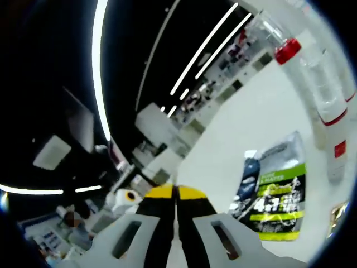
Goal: Arrange the skincare products in the storage area until every visible bottle or jar stands upright without overlapping.
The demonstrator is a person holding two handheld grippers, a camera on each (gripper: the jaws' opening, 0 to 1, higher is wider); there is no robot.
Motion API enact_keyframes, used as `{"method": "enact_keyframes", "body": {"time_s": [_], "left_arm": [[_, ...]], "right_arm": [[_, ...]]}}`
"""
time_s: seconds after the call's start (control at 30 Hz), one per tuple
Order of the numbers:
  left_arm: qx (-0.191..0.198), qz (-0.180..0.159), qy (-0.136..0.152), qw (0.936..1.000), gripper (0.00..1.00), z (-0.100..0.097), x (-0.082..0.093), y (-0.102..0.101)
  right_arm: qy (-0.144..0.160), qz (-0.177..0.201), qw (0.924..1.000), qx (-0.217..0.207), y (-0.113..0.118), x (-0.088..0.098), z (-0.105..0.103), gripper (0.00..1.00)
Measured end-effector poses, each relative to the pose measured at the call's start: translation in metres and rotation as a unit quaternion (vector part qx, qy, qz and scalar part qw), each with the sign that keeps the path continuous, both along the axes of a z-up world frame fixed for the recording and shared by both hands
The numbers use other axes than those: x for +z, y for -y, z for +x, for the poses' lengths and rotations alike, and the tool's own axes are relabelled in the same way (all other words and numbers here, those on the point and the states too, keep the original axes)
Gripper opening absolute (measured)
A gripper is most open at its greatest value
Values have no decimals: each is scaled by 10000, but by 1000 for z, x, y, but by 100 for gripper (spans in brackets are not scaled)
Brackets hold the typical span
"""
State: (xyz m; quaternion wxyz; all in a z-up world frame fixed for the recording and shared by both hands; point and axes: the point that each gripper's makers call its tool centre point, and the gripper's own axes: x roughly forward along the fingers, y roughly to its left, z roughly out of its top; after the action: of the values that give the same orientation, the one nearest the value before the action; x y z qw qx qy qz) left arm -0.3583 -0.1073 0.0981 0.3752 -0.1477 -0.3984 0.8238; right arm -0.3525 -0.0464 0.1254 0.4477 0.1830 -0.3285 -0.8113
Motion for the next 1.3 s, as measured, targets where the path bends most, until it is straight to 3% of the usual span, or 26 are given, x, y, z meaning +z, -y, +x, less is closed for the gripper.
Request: {"method": "enact_keyframes", "body": {"time_s": [0.13, 0.37, 0.47, 0.63, 0.73, 0.87, 0.93, 1.03, 1.07, 1.13, 1.3], "left_arm": [[-527, 589, -6, 9969, 19, 13, 11, -13], [-723, 558, 160, 9957, 12, 22, 5, -20], [-832, 389, 263, 9954, 6, 27, 0, -27], [-916, 367, 153, 9950, 1, 34, 5, -29], [-816, 82, 9, 9966, 0, 35, 3, -31], [-736, -72, -23, 9973, 0, 35, 1, -30], [-645, 5, -47, 9979, 0, 32, 2, -26], [-312, 105, -142, 9994, 0, 22, 6, -17], [-78, 111, -172, 9998, 0, 15, 6, -12], [222, 79, 2, 9997, 0, 4, 0, -4], [977, 110, 834, 9917, 0, -30, -28, 11]], "right_arm": [[41, -128, 9999, 76, 2, 2, 1, 0], [216, 10, 9994, 264, 9, -7, 5, 0], [251, 66, 9993, 257, 9, -10, 5, 0], [313, 156, 9993, 160, 7, -15, 0, 0], [339, 189, 9992, 119, 7, -17, 0, 0], [-6, 473, 9989, -55, 7, -18, -2, 1], [-327, 766, 9958, -374, 2, -18, -9, 4], [-1023, 1522, 9756, -1206, -18, -16, -25, 1], [-1170, 1576, 9720, -1295, -20, -13, -25, 1], [-1429, 1586, 9663, -1435, -22, -5, -25, 1], [-1477, 1550, 9651, -1510, -25, -1, -26, 1]]}}
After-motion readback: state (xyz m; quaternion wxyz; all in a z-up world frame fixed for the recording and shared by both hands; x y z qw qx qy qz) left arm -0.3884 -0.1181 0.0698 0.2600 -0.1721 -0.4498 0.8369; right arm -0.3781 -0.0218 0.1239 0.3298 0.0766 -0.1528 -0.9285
